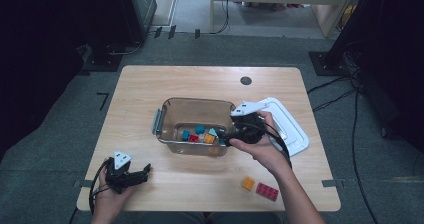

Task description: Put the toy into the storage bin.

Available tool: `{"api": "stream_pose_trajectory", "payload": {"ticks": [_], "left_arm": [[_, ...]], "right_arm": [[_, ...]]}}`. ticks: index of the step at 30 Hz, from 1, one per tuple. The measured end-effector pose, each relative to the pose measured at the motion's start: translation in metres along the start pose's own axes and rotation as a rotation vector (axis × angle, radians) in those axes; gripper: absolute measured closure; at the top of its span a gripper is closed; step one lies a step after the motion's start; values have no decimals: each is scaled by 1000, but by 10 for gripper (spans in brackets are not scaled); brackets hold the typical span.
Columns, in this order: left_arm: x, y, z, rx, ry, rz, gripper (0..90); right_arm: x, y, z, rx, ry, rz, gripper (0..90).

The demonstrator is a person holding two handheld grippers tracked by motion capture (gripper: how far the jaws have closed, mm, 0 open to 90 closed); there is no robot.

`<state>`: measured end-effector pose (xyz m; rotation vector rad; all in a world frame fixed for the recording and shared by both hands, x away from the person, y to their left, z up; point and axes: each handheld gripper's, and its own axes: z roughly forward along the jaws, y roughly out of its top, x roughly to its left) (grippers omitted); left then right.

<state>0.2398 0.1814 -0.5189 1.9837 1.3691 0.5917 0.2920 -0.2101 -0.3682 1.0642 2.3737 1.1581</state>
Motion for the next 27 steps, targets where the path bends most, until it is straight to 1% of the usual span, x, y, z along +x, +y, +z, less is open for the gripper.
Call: {"api": "stream_pose_trajectory", "payload": {"ticks": [2, 4, 7, 11, 13, 16, 20, 22, 27], "left_arm": [[0, 0, 0, 0, 0, 0, 100], [0, 0, 0, -2, 0, 0, 100], [0, 0, 0, 0, 0, 0, 100], [0, 0, 0, -1, 0, -2, 100], [0, 0, 0, 0, -1, -2, 100], [0, 0, 0, 0, 0, 0, 100], [0, 0, 0, 0, 0, -1, 100], [0, 0, 0, 0, 0, -1, 100], [0, 0, 0, 1, 0, -1, 100]], "right_arm": [[-1, -4, -7, -17, -25, 6, 136], [-2, -8, -12, -32, -35, 9, 131], [-3, -16, -21, -43, -47, 11, 73], [-4, -29, -30, -52, -66, 10, 32], [-5, -37, -35, -58, -65, 13, 24], [-4, -50, -39, -52, -73, 7, 1], [-2, -66, -40, -42, -81, 3, 0], [-2, -75, -41, -46, -83, 6, 0], [-1, -95, -40, -43, -63, 28, 6]]}}
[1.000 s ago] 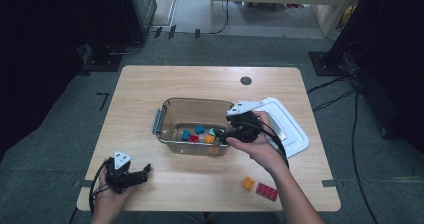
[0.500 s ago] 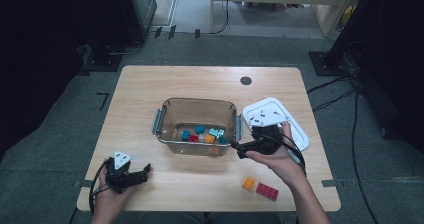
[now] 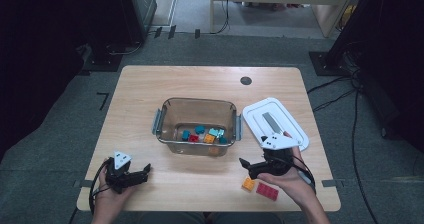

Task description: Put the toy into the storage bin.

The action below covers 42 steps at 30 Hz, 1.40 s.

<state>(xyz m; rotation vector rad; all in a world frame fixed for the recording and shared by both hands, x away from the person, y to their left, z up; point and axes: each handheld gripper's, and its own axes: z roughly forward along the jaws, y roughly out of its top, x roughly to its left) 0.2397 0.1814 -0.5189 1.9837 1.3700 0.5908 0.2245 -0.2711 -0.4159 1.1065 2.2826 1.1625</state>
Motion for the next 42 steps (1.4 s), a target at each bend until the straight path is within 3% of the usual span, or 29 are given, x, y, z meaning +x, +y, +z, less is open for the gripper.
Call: {"api": "stream_pose_trajectory", "payload": {"ticks": [13, 25, 32, 42], "left_arm": [[0, 0, 0, 0, 0, 1, 100], [0, 0, 0, 0, 0, 1, 100], [0, 0, 0, 0, 0, 0, 100], [0, 0, 0, 0, 0, 0, 100]], "right_arm": [[7, -43, 9, 47, 14, 8, 187], [18, -67, 19, 125, 70, -109, 356], [24, -79, 27, 185, 133, -186, 415], [25, -87, 34, 243, 144, -230, 510]]}}
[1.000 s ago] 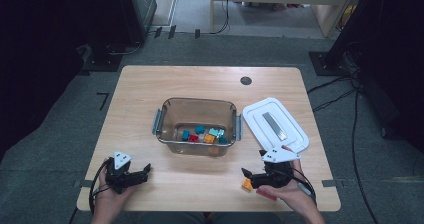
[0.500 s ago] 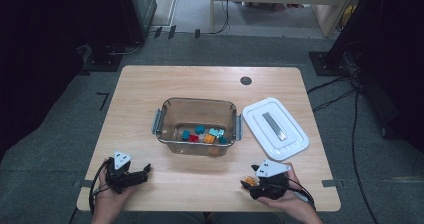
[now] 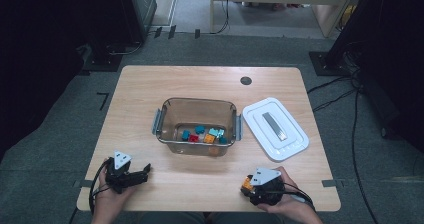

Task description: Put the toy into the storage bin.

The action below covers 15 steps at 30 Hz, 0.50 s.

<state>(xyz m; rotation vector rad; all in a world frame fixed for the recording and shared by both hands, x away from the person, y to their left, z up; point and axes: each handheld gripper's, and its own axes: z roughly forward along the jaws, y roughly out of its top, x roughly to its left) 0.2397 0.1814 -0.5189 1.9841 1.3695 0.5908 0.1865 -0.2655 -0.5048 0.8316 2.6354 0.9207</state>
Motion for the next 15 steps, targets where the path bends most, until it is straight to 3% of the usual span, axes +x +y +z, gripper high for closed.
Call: {"api": "stream_pose_trajectory", "payload": {"ticks": [6, 15], "left_arm": [[0, 0, 0, 0, 0, 0, 100], [0, 0, 0, 0, 0, 0, 100]], "right_arm": [[-3, -2, -1, -5, 12, 10, 595], [-9, -1, -2, -12, 38, 42, 600]]}}
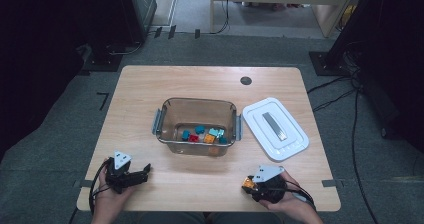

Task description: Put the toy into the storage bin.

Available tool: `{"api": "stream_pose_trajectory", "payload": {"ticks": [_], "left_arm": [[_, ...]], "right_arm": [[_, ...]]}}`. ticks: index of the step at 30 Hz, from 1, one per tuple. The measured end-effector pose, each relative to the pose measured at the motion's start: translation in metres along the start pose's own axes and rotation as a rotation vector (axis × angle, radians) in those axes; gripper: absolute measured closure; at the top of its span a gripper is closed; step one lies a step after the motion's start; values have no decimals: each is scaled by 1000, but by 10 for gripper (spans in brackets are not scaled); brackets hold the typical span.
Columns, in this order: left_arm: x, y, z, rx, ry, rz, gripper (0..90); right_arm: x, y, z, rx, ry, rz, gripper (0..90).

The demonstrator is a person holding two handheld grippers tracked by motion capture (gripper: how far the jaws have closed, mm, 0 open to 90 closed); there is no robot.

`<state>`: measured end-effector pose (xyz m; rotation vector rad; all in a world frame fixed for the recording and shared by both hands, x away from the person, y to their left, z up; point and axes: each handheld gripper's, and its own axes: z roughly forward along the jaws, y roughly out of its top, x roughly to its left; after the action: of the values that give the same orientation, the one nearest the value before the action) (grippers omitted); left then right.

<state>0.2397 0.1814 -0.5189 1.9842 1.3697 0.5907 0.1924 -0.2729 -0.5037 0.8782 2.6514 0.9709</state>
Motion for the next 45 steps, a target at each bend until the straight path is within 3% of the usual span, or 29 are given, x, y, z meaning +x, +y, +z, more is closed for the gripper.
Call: {"api": "stream_pose_trajectory", "payload": {"ticks": [12, 24, 33, 45], "left_arm": [[0, 0, 0, 0, 0, 0, 100], [0, 0, 0, 0, 0, 0, 100], [0, 0, 0, 0, 0, 0, 100], [0, 0, 0, 0, 0, 0, 100]], "right_arm": [[-15, 7, -10, -46, -3, 97, 601], [-34, 18, -22, -92, -76, 215, 602], [-46, 33, -33, -129, -120, 252, 602], [-58, 69, -55, -170, -170, 257, 602]]}}
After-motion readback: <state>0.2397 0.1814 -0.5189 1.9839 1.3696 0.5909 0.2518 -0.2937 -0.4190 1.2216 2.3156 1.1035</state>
